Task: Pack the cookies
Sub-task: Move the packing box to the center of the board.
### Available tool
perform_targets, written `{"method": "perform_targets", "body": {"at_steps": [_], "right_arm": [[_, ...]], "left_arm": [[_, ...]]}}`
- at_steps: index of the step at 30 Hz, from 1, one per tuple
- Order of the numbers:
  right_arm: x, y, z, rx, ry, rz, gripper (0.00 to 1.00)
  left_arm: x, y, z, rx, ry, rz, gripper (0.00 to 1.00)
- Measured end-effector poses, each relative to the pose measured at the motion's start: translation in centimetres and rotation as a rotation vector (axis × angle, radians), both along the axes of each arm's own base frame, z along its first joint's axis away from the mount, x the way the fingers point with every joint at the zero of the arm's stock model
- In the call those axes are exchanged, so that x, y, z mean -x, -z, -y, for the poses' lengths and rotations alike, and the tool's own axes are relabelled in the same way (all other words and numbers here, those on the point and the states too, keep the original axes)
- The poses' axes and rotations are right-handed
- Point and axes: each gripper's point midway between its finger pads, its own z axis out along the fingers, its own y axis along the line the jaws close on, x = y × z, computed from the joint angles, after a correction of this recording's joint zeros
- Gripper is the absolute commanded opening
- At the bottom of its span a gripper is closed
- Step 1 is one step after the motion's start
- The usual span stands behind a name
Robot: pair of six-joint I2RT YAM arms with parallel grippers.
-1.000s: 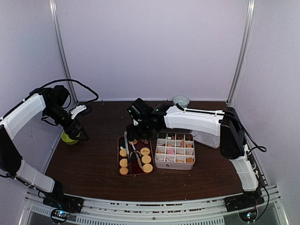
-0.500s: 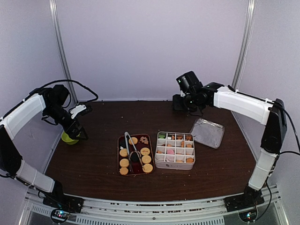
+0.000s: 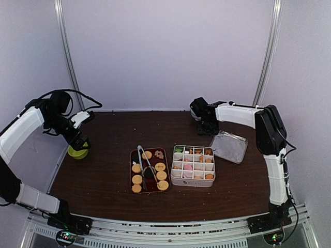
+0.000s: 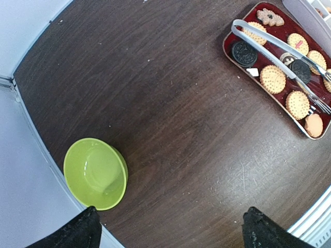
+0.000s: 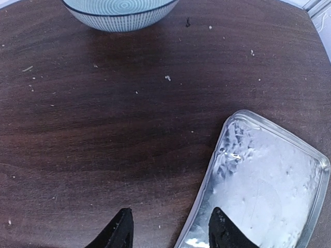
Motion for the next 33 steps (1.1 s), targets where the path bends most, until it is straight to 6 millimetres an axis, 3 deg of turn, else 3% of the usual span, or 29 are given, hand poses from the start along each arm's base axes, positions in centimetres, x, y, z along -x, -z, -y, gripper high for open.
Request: {"method": "perform_targets", "body": {"at_steps": [8,14,26,33], "right_arm": [[0.2,2.4,1.8,0.021,0.044,-0.059,0.49],[2.2,5.2,2.8,0.031,0.063,-0.133,0.43],[2.9,5.6,2.2,-0.032,0.075,-0.14,0.41],[7.5,6.0,3.2,-0.067,0.069,-0.161,0.4]], "left_arm": [[0.1,0.5,0.0,-0.003,-0.001,-0.014,0.98],[0.1,1.1,0.1,0.004,0.004,-0.047,0.98],[0.5,0.5,0.5,0.02,0.015,-0.066,0.98],[0.4,-0.1,0.7,0.03,0.024,-0.051,0.98]]}}
